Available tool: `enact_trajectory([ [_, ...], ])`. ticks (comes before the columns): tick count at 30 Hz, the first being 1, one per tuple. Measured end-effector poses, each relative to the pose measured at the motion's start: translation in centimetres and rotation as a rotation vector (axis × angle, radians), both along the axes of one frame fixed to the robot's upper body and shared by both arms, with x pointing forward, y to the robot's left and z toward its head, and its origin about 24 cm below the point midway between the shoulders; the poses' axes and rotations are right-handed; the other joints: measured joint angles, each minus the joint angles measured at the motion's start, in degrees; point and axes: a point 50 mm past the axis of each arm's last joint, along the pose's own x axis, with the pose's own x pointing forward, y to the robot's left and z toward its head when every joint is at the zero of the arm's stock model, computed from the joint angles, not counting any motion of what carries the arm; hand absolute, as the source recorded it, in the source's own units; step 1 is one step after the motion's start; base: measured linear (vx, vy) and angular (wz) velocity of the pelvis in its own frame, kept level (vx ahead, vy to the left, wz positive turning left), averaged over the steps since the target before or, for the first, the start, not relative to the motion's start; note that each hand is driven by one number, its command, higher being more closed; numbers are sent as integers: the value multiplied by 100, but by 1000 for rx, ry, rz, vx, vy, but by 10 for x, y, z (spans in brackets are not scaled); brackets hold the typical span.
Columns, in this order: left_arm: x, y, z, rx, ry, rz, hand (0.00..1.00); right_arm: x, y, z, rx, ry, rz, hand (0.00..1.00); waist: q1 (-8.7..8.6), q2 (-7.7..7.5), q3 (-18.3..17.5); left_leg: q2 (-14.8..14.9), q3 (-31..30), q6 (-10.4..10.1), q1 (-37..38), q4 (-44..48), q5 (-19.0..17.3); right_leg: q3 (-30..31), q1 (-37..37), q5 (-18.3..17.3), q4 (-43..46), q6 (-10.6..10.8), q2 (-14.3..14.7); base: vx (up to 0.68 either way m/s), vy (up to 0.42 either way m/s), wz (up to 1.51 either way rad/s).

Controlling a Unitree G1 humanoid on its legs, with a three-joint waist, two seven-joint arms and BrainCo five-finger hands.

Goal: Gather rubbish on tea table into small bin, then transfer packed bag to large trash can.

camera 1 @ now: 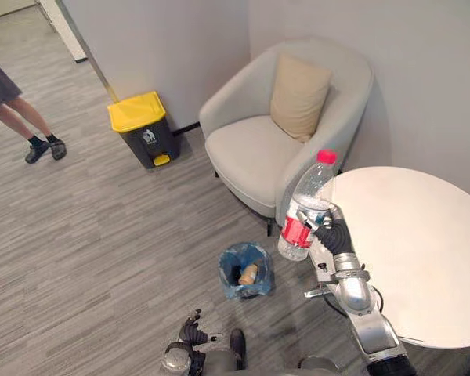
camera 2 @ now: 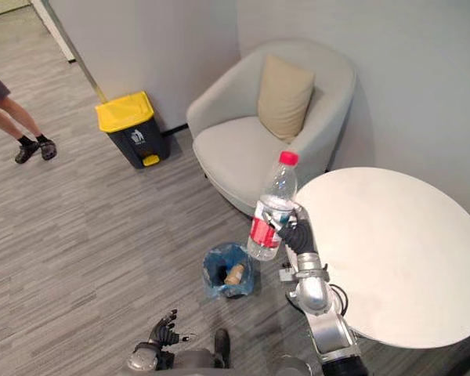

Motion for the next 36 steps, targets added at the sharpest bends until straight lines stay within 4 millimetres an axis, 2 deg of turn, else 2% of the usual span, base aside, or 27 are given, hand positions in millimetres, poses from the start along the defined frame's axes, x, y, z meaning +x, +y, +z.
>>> enact_trajectory([
  [4, -1, 2, 0, 6, 4, 0, 0, 0, 0, -7, 9, 32, -9, 100, -3, -17, -13, -98, 40, -12, 74, -293, 114, 173, 30, 144, -239, 101, 21, 18, 56, 2],
  [8, -1, 7, 0, 18, 2, 0, 0, 0, -1, -24, 12, 107, -21, 100, 77, -119, -14, -154, 109, 47, 152, -399, 192, 323, -9, 155, -178, 132, -22, 94, 13, -11],
  [10, 1, 11, 1, 22, -5, 17, 0, 0, 0, -28, 15, 127, -22, 100, 90, -248, 51, -264, 133, 140, 160, -319, 118, 363, -158, -107, 241, 168, -198, 104, 8, 1],
  [11, 3, 17, 2, 33, -14, 31, 0, 0, 1, -28, 18, 127, -18, 100, 94, -424, 130, -423, 138, 189, 261, -301, 39, 399, -272, -365, 717, 203, -406, 88, -3, 7],
  [14, 4, 21, 3, 43, -19, 33, 0, 1, 3, -27, 18, 127, -7, 100, 77, -557, 170, -574, 45, 244, 356, -284, -107, 429, -330, -415, 1263, 213, -555, 130, -13, 18],
  [15, 3, 23, 3, 48, -16, 34, 0, 0, 2, -29, 18, 135, -9, 100, 38, -585, 194, -598, -112, 333, 396, -176, -196, 513, -439, -334, 1787, 208, -580, 211, -30, 50],
  [16, 3, 26, 3, 53, -13, 39, 0, 1, 0, -29, 4, 140, -13, 100, -6, -579, 211, -527, -305, 389, 483, -33, -289, 650, -781, -246, 2507, 47, -505, 230, -32, 64],
  [17, 4, 27, 4, 55, -16, 42, 0, 0, 1, -29, 7, 143, -13, 100, -52, -536, 220, -438, -447, 384, 489, 42, -370, 755, -956, -391, 2675, -59, -319, 206, -47, 56],
  [18, 4, 27, 3, 57, -10, 45, 0, 1, 2, -29, 9, 141, -11, 100, -64, -486, 253, -358, -529, 395, 472, 131, -421, 783, -1036, -471, 2608, -160, -190, 181, -72, 48],
  [19, 2, 30, 2, 59, -3, 63, 0, 0, 3, -29, 7, 143, -6, 100, -48, -479, 258, -232, -622, 398, 486, 196, -479, 827, -1230, -515, 2314, -125, 41, 162, -79, 48],
  [20, 3, 32, 2, 61, -2, 74, 0, 0, 3, -29, 7, 142, -4, 100, -52, -496, 258, -165, -738, 343, 520, 200, -530, 928, -1393, -475, 1888, -77, 230, 158, -85, 48],
  [21, 2, 34, 2, 68, 3, 74, 0, 0, 3, -29, 7, 143, -5, 100, -72, -503, 256, -153, -787, 311, 531, 217, -558, 987, -1435, -419, 1598, -24, 290, 174, -134, 55],
  [22, 1, 35, 1, 70, 11, 75, 0, 0, 2, -30, 6, 143, -5, 100, -97, -574, 231, -215, -848, 220, 515, 346, -649, 1169, -1438, -78, 942, -46, 335, 194, -190, 60],
  [23, 1, 38, 2, 78, 5, 71, 0, 0, 3, -30, 7, 145, -5, 100, -85, -751, 215, -417, -950, 152, 451, 570, -846, 1365, -1437, 397, 556, -149, 231, 208, -221, 63],
  [24, 2, 38, 2, 79, 4, 71, 0, -1, 2, -31, 5, 148, -7, 100, -99, -822, 189, -485, -1042, 132, 432, 724, -966, 1374, -1387, 708, 589, -172, 164, 148, -183, 61],
  [25, 1, 35, 1, 70, 8, 72, 0, -2, -2, -32, -6, 156, -15, 100, -141, -696, 189, -449, -1157, 70, 413, 894, -1117, 1285, -1338, 687, 678, -179, 189, 237, -206, 54],
  [26, -2, 30, 0, 58, 16, 74, 0, -3, -7, -32, -20, 158, -22, 100, -149, -513, 144, -276, -1290, -48, 297, 1088, -1288, 1096, -1278, 638, 568, -229, 324, 234, -180, 46],
  [28, -5, 28, -1, 53, 25, 74, 0, -4, -9, -33, -20, 162, -29, 100, -186, -290, 75, -124, -1404, -131, 185, 1279, -1391, 852, -1163, 621, 377, -287, 440, 240, -155, 50],
  [31, 0, 23, 0, 29, 3, 99, 0, -15, -14, -38, -3, 187, -55, 100, -164, -322, 134, 187, -1098, -373, -85, 2341, -1558, 413, -468, 659, -67, -474, 673, 229, -159, 70],
  [33, 5, 21, 2, 23, -12, 94, 0, -14, -12, -33, 18, 165, -54, 100, -32, -374, 150, 403, -562, -359, -163, 2684, -1576, 395, -224, 654, -212, -517, 774, 135, -96, 6],
  [35, 5, 16, 1, 13, -10, 92, 0, -12, -11, -28, 41, 139, -57, 100, -48, -386, 164, 475, -243, -354, -179, 2639, -1580, 325, -154, 658, -344, -533, 752, 77, 4, 21],
  [36, 7, 16, 2, 13, -15, 88, 0, -11, -13, -28, 47, 137, -69, 100, -49, -395, 210, 498, -33, -251, -188, 2618, -1697, 288, -102, 670, -400, -551, 689, 34, 49, 31],
])
